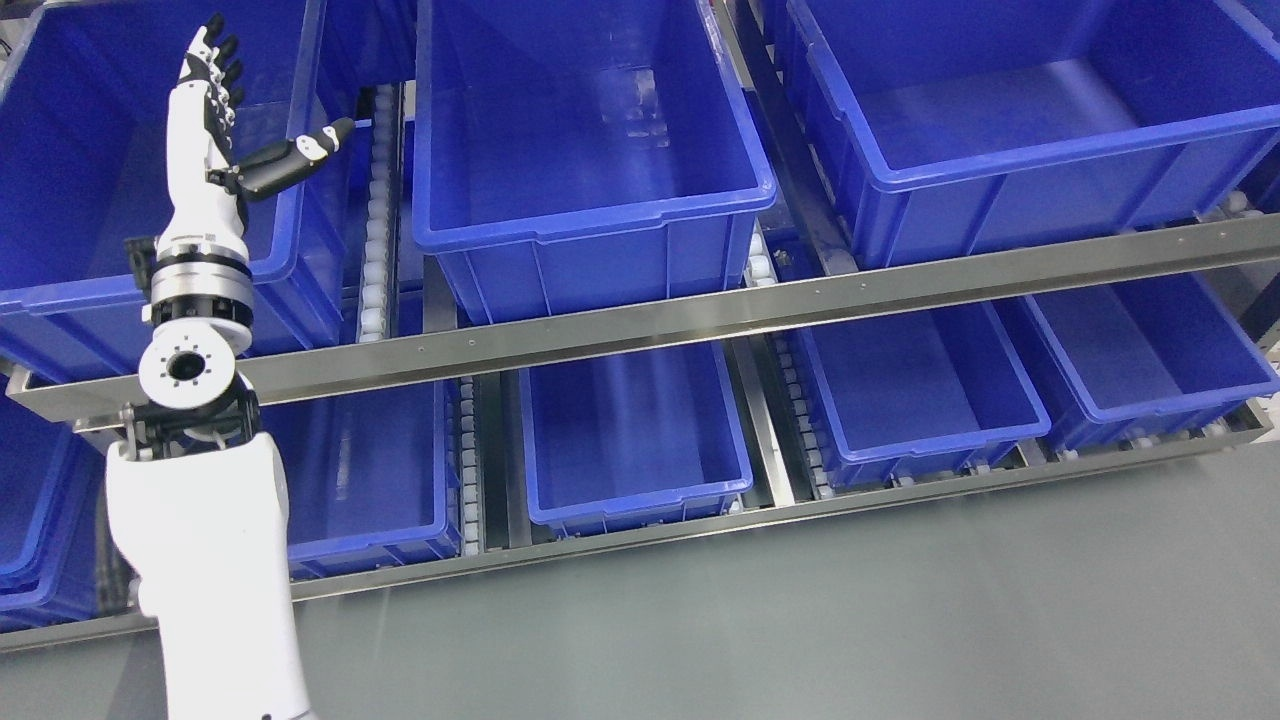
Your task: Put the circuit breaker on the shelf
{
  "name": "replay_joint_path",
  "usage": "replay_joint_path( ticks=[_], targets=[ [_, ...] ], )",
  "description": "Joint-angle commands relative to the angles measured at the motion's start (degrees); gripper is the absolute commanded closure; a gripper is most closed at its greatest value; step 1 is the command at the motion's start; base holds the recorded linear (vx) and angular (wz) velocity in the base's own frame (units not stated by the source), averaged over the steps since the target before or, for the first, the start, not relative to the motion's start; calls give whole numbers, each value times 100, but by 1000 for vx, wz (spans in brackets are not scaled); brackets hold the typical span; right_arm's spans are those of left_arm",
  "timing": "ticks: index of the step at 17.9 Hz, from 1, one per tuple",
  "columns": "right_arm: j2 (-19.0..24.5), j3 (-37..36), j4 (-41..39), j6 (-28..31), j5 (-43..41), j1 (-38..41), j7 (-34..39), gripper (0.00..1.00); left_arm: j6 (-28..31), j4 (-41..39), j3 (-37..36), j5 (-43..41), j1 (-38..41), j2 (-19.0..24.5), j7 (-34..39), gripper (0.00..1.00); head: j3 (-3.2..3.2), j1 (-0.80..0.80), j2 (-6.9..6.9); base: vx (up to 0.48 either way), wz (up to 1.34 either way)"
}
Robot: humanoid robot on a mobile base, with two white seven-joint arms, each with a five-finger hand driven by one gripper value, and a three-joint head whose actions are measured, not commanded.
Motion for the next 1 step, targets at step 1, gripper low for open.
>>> replay_joint_path(
  ticks=[1],
  targets=[
    [-100,114,0,143,1,-1,5,0,46,-1254,-84,25,429,37,-11,0,0,0,0,11,-3]
  ],
)
